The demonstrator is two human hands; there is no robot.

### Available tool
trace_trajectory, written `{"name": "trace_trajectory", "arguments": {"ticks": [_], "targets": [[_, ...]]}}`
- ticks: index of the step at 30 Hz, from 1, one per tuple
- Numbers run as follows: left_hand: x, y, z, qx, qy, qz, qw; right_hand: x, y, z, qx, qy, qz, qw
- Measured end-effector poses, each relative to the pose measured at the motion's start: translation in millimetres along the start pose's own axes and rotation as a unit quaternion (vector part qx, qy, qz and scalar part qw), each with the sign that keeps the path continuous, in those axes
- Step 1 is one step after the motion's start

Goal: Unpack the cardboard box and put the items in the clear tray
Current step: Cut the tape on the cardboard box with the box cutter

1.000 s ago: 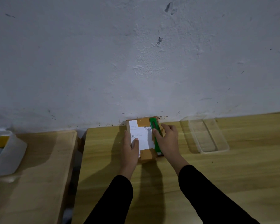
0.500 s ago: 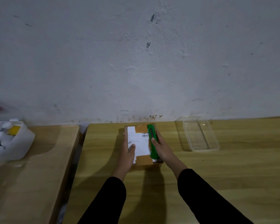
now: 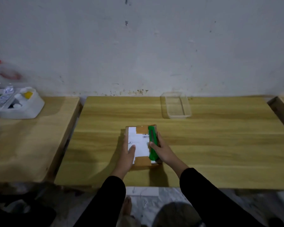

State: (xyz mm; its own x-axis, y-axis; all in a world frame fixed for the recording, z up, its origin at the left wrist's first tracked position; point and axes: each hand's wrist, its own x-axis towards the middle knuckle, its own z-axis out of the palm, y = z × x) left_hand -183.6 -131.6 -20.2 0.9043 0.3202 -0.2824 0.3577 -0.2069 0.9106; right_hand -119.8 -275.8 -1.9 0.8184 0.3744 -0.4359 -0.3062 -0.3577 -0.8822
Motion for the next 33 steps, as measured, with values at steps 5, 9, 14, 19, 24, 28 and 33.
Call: {"name": "trace_trajectory", "arguments": {"ticks": [5,9,14,19,24,28,33], "targets": [[-38.6,-12.0,8.6,0.055,0.100,0.005,0.994,-19.2,17.5,-2.1,-0.038,-0.007,-0.011,0.999],[-63.3,-24.9,17.8,0.012,0.131,0.011,0.991,-23.7,20.1,-2.2,-0.116,0.055,-0.040,0.991],[-55.3,-28.7,13.6,-0.047,0.107,0.012,0.993,-13.6,18.2,-14.6,-0.209,0.101,-0.085,0.969],[-33.2,-22.3,-15.0,-0.002,0.035,0.022,0.999,1.5,12.4,-28.3,-0.183,0.143,-0.108,0.967],[13.8,-16.1,-43.0,0.104,0.077,0.023,0.991,17.4,-0.6,-35.4,-0.141,0.153,-0.133,0.969],[37.4,5.9,-39.9,0.129,0.166,-0.033,0.977,22.3,-14.3,-36.6,-0.153,0.101,-0.091,0.979],[24.4,21.0,-6.6,0.077,0.217,-0.079,0.970,24.8,-25.4,-35.2,-0.204,0.090,-0.074,0.972]]}}
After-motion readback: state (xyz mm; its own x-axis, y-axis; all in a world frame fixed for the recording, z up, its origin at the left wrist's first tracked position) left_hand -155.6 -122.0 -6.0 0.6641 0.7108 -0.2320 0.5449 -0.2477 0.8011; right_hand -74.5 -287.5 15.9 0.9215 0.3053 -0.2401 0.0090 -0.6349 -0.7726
